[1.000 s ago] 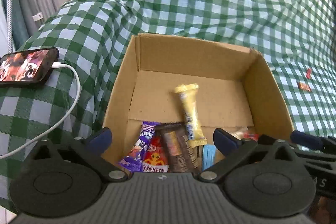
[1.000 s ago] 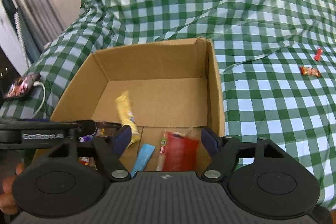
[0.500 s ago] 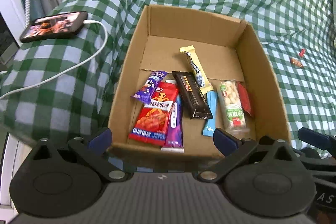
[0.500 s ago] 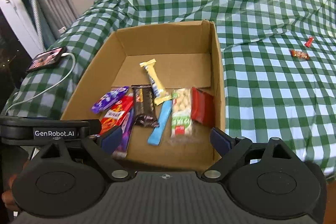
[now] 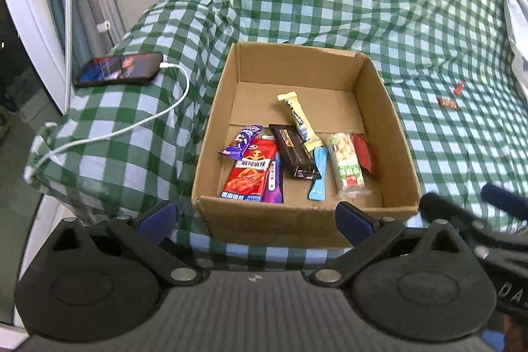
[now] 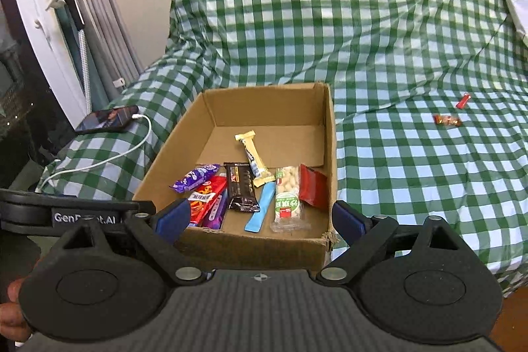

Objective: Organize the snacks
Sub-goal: 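Lift both tools away from the box toward the two red candies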

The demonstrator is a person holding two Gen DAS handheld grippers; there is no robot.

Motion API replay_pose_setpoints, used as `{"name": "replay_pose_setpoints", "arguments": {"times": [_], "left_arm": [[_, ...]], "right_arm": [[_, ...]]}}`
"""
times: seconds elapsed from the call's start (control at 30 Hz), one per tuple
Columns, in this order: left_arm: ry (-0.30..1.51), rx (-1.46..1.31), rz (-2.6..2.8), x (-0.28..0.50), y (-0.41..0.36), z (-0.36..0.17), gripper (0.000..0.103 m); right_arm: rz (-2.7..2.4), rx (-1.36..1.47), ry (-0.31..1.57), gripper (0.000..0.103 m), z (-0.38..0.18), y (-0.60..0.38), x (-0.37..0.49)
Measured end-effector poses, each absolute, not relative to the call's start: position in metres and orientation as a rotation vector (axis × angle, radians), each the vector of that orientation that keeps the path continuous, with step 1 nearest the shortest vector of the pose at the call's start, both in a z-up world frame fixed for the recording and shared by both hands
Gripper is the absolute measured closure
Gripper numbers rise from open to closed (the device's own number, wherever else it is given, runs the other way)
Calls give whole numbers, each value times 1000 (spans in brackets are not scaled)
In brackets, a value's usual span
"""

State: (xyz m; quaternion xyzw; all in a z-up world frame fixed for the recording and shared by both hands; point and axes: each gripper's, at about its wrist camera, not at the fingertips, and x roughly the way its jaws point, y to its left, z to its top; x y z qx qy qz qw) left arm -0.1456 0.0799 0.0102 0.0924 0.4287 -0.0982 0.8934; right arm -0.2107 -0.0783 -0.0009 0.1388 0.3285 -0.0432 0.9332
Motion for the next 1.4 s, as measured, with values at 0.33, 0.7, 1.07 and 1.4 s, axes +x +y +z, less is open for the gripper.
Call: {"name": "replay_pose_setpoints", "arguments": {"times": [0.33,0.7,1.07,1.4], "left_arm": [[888,214,-247,-172,80,36,0],[800,251,-287,-185,81,128,0],[660,292,-468,-207,32,253,0],[655,232,-599,-209,-5,275,0]], "right_arm": [[-133,297,592,9,18,-88,-247],[-182,309,552,9,33,-103,-269],[-309,347,541,8,36,-149,-282],[-381,395,552,8,23,-191,-278]]}}
